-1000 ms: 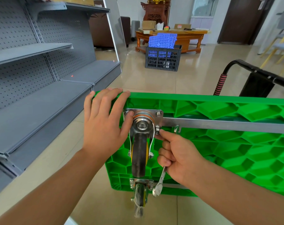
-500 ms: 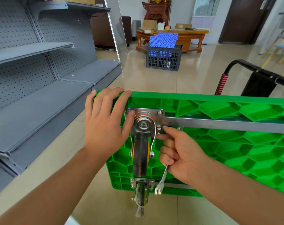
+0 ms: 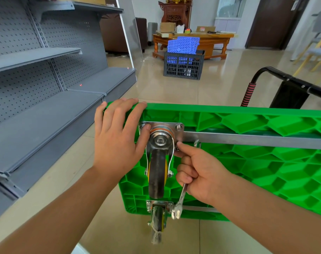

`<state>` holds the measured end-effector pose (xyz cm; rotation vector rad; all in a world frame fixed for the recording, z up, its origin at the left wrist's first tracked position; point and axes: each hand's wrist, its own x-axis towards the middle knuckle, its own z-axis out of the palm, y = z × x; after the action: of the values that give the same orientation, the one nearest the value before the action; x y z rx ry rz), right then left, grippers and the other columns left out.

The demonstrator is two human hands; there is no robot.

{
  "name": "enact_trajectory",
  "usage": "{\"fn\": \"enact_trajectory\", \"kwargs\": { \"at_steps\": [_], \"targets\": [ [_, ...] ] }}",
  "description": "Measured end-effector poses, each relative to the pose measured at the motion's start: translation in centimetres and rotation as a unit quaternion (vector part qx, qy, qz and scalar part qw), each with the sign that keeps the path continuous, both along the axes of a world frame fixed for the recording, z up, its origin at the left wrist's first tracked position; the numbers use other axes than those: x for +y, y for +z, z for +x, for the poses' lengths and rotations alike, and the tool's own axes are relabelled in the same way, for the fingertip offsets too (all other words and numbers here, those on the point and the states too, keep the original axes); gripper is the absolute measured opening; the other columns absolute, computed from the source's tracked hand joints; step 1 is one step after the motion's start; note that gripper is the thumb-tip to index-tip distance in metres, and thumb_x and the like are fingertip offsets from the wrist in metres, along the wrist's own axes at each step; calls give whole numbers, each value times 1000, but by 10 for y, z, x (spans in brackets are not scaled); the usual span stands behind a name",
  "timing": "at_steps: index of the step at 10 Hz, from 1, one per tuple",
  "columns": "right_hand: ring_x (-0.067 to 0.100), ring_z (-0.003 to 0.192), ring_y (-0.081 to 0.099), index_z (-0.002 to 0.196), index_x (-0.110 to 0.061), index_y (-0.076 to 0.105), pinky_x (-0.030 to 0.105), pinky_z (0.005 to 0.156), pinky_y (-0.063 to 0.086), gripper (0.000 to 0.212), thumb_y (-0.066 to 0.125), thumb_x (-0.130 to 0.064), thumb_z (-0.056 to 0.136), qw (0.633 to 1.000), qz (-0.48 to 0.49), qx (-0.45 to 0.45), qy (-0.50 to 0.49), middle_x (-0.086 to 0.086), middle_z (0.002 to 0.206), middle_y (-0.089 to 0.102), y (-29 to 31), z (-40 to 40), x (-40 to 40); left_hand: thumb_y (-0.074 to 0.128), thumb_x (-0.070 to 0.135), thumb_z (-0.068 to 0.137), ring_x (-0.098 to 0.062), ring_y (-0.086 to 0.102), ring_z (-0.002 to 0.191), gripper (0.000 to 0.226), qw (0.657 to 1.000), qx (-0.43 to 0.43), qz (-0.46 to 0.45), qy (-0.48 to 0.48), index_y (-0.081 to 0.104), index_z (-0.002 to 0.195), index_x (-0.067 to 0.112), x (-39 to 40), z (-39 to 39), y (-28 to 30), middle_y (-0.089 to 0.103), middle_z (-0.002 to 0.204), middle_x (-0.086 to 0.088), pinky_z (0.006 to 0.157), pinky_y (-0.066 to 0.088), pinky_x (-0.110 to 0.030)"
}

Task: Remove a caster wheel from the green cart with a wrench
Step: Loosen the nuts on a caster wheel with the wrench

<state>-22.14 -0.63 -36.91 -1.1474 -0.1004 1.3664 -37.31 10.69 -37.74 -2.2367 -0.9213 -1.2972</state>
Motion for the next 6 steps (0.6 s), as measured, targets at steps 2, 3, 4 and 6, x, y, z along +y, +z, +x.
{"fn": "enact_trajectory", "kwargs": {
  "at_steps": [2,3,4,6],
  "targets": [
    [7,31,17,115,4,64,20,31,16,28,55,-19,102,1000,-1,-16,-27,-8,41,22,-2,0,-2,55,33,101,-34,52,129,42,1000,1,-1,4,60,136,11,0,0,0,59,135,-9,119,25,-53],
    [7,32,18,109,-3,65,20,31,17,20,61,-19,99,1000,0,-4,-28,-8,42,22,-4,-5,-1,54,33,101,-34,53,129,42,1000,1,-1,4,60,136,11,0,0,0,59,136,-9,119,25,-54],
    [7,32,18,94,-10,64,20,31,18,12,65,-21,96,1000,3,0,-16,-8,42,22,-5,-6,1,54,34,101,-34,53,129,42,1000,1,-2,5,60,136,11,0,0,0,59,136,-9,119,26,-54],
    [7,31,17,90,-6,67,19,31,17,17,65,-22,97,1000,2,-21,-6,-7,42,21,0,-5,0,55,33,101,-34,52,129,42,1000,2,-3,4,60,136,11,0,0,0,59,135,-9,119,25,-54]
  ]
}}
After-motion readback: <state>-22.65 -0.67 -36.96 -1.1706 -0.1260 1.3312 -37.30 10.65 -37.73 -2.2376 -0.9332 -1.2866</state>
